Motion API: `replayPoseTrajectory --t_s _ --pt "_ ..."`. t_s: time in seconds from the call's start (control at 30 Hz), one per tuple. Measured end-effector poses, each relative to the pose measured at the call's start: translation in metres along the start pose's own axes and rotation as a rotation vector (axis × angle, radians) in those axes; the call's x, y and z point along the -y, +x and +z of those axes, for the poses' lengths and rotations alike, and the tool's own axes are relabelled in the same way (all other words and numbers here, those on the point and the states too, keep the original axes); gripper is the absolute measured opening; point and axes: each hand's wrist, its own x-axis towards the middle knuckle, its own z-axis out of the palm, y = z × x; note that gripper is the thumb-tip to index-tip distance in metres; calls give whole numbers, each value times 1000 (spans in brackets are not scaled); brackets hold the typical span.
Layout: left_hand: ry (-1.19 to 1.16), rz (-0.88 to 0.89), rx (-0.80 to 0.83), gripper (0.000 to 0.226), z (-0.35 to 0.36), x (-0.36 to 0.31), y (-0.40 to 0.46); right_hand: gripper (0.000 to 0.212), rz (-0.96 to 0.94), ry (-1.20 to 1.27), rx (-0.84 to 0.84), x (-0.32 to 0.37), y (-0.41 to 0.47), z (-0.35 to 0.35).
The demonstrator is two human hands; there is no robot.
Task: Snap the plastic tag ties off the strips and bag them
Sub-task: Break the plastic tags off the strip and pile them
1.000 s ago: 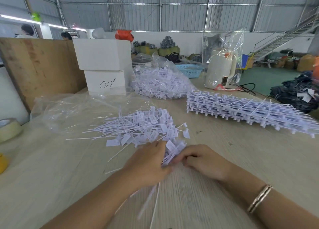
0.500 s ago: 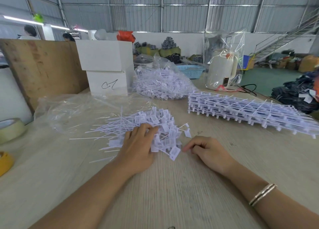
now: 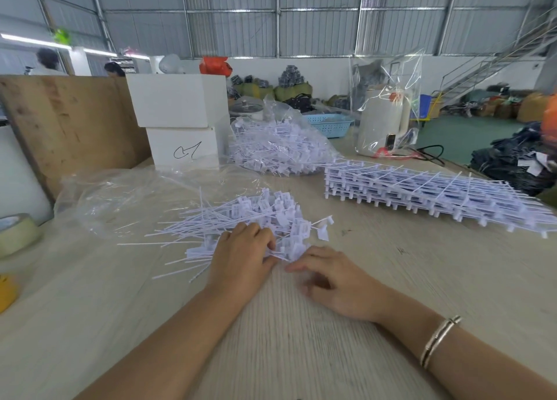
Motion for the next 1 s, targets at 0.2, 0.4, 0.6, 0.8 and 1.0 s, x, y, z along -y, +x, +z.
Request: replayPoseTrajectory --t_s 0.2,0.4,0.6,0.8,1.0 --pt "-66 182 2 24 -7 -8 -7 41 118 -103 6 -9 4 6" --pt "-32 71 59 18 5 -4 -5 26 114 64 -87 -10 4 2" --pt "9 67 53 32 -6 -10 -11 24 89 89 -230 -5 1 -1" --pt "-50 269 -29 19 -21 -44 -9 28 401 71 -549 -31 4 -22" --pt "-167 318 33 29 -14 -78 10 40 519 -481 -440 -62 25 -70"
